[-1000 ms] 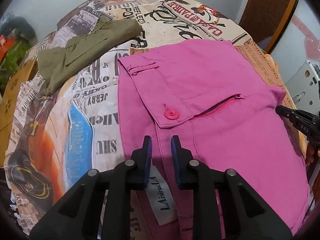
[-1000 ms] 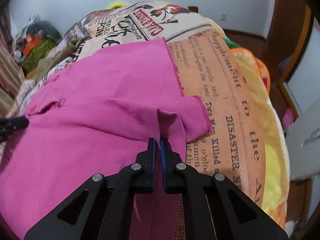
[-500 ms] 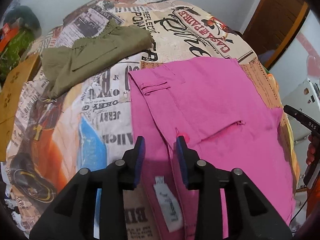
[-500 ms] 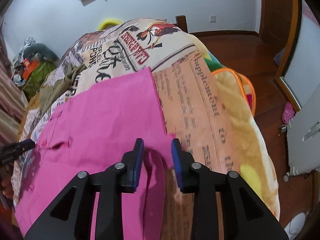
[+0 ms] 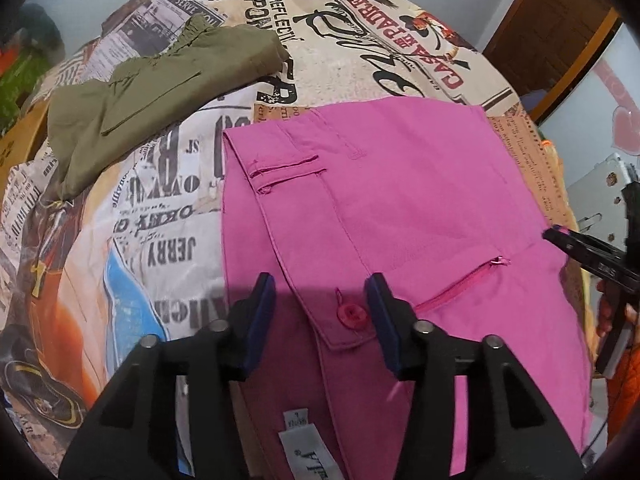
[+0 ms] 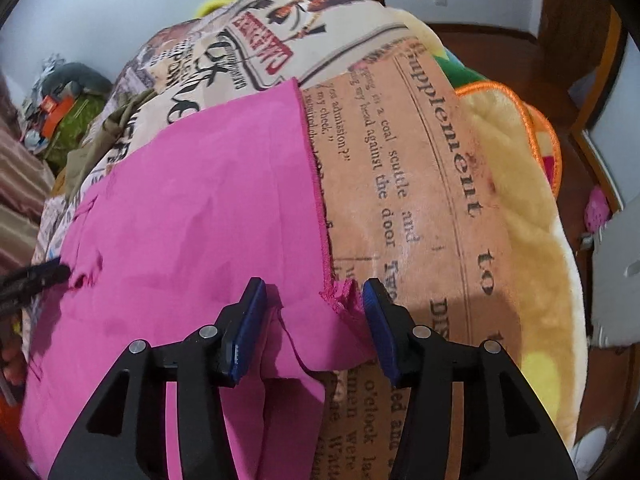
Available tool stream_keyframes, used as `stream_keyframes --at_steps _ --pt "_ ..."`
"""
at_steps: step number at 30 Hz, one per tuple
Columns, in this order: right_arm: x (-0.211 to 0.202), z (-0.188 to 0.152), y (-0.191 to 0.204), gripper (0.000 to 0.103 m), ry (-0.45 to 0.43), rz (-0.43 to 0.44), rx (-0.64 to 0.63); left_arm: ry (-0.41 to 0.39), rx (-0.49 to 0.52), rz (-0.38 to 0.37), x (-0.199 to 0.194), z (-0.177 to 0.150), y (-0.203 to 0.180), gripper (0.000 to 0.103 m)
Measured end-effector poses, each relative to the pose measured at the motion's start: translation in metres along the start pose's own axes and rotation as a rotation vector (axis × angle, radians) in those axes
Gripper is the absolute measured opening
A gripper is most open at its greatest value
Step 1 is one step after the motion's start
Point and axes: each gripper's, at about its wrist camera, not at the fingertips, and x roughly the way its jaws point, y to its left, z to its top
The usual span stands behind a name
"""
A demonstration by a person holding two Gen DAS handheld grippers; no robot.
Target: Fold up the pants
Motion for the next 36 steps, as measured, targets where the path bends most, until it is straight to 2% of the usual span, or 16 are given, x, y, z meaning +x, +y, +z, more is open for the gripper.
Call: stream_keyframes --at_steps 3,4,5,7,9,10,12,15,17,19,21,27,29,30,31,36 --pt "-0.006 -0.006 -0.003 0.044 -0.027 -0.011 0.000 -0.011 0.008 0.032 0.002 -0.001 0.000 0.039" --pt "-0.007 -0.006 -0.006 0.037 -0.038 -0.031 0.002 -0.013 0.006 0.039 0.002 -0.001 0.001 0.037" --pt "-0.006 -0.007 -0.009 0.022 -0.040 -0.073 -0.005 -0.016 0.003 0.041 0.003 -0.001 0.001 0.037" --pt "-0.006 -0.007 -0.018 0.015 -0.042 -0.049 0.002 -0.022 -0.003 0.040 0.003 -0.001 0.003 0.033" --pt "-0.008 -0.009 -0.023 0.005 -0.038 -0.089 -0.004 -0.024 -0.008 0.040 0.003 -0.001 0.005 0.032" --pt "-0.010 -0.009 -0.025 0.005 -0.035 -0.119 -0.018 -0.025 -0.010 0.039 0.002 -0.001 0.005 0.031" --pt "-0.017 -0.008 -0.032 0.005 -0.042 -0.112 0.003 -0.028 -0.010 0.037 0.002 -0.002 0.005 0.029" --pt "-0.034 -0.003 -0.044 0.008 -0.063 -0.011 0.101 -0.033 0.000 0.046 0.002 -0.003 0.002 0.028" --pt "-0.042 0.001 -0.045 0.016 -0.091 0.027 0.126 -0.036 0.007 0.056 0.003 -0.003 0.000 0.028" --pt "-0.042 0.005 -0.039 0.033 -0.094 0.039 0.121 -0.038 0.013 0.063 0.003 -0.004 -0.001 0.028" --pt "-0.034 0.008 -0.030 0.036 -0.089 0.036 0.100 -0.039 0.014 0.065 0.003 -0.004 -0.001 0.028" --pt "0.011 0.009 -0.005 0.036 0.007 0.019 0.043 -0.046 0.020 0.066 0.003 -0.005 -0.002 0.027" --pt "0.010 0.004 0.006 0.028 -0.023 -0.020 -0.040 -0.055 0.027 0.061 0.002 -0.006 -0.003 0.021" --pt "0.010 0.004 0.008 0.017 -0.023 -0.014 -0.051 -0.062 0.032 0.063 0.001 -0.006 -0.005 0.015" --pt "0.009 0.004 0.010 0.011 -0.021 -0.004 -0.062 -0.076 0.043 0.089 -0.001 -0.007 -0.007 0.005" --pt "0.008 0.003 0.019 0.006 -0.044 -0.070 -0.163 -0.091 0.063 0.119 -0.002 -0.006 -0.008 0.003"
